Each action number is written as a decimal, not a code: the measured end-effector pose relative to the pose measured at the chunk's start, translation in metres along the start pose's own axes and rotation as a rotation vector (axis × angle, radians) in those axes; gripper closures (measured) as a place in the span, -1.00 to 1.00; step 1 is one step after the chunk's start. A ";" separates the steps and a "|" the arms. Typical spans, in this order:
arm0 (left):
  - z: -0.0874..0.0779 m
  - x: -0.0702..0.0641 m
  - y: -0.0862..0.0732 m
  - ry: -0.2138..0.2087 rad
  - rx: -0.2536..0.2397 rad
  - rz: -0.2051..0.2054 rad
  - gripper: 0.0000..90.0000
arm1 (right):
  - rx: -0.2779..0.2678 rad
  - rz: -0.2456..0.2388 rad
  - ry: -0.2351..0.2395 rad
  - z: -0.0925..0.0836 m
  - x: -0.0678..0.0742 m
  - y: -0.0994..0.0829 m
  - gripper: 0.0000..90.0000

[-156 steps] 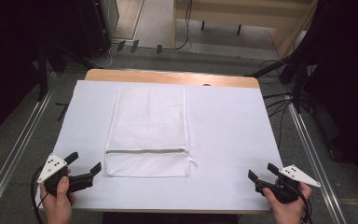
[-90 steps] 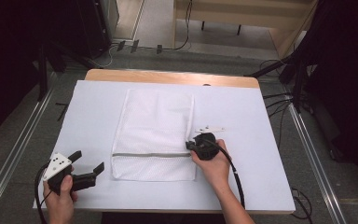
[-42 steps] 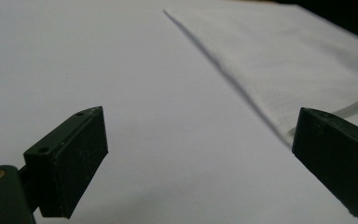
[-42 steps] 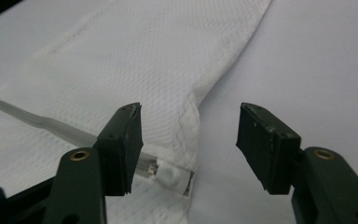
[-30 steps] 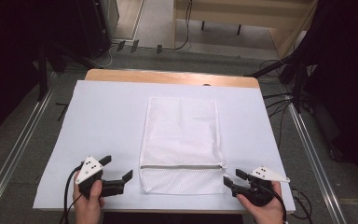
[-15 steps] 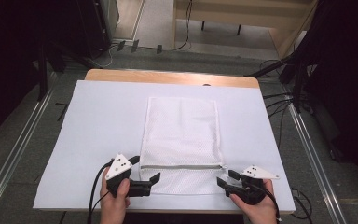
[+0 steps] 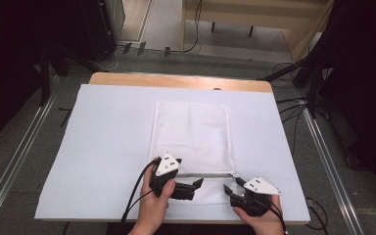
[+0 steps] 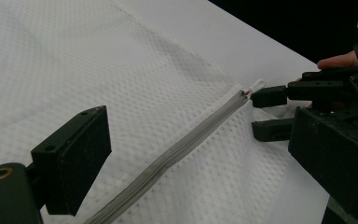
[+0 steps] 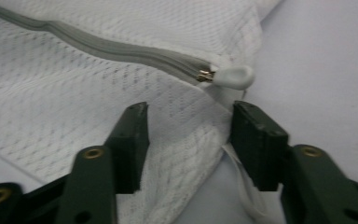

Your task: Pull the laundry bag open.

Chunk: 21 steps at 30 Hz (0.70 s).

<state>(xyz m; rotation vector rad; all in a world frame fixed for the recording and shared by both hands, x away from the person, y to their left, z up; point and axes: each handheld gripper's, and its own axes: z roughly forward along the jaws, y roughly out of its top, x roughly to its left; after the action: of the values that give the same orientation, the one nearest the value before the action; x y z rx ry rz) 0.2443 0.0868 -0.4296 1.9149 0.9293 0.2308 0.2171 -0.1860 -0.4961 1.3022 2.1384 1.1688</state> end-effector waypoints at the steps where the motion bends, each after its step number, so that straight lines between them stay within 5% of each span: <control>1: 0.004 -0.002 0.001 -0.009 0.005 -0.001 -0.86 | -0.003 0.003 -0.023 0.000 0.000 0.000 0.27; 6: 0.023 -0.011 0.009 -0.047 0.034 -0.006 -0.86 | -0.026 0.061 -0.088 0.000 -0.002 -0.002 0.82; 11: 0.027 -0.013 0.012 -0.063 0.036 -0.013 -0.86 | -0.013 0.112 -0.031 -0.002 -0.008 0.000 0.91; 12: 0.025 -0.013 0.009 -0.062 0.043 -0.006 -0.86 | -0.024 0.138 -0.015 -0.007 -0.008 0.002 0.53; 13: 0.025 -0.013 0.009 -0.062 0.043 -0.006 -0.86 | -0.024 0.138 -0.015 -0.007 -0.008 0.002 0.53; 14: 0.019 -0.011 0.004 -0.055 0.041 -0.002 -0.86 | -0.041 0.120 -0.019 -0.010 -0.005 0.003 0.21; 21: 0.004 0.004 -0.006 -0.049 0.015 -0.032 -0.86 | 0.012 0.028 -0.072 -0.006 0.008 -0.004 -0.24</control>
<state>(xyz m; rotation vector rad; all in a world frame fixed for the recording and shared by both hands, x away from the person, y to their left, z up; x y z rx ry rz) 0.2457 0.0882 -0.4378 1.9090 0.9308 0.1575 0.2074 -0.1830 -0.4948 1.3632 2.0847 1.1048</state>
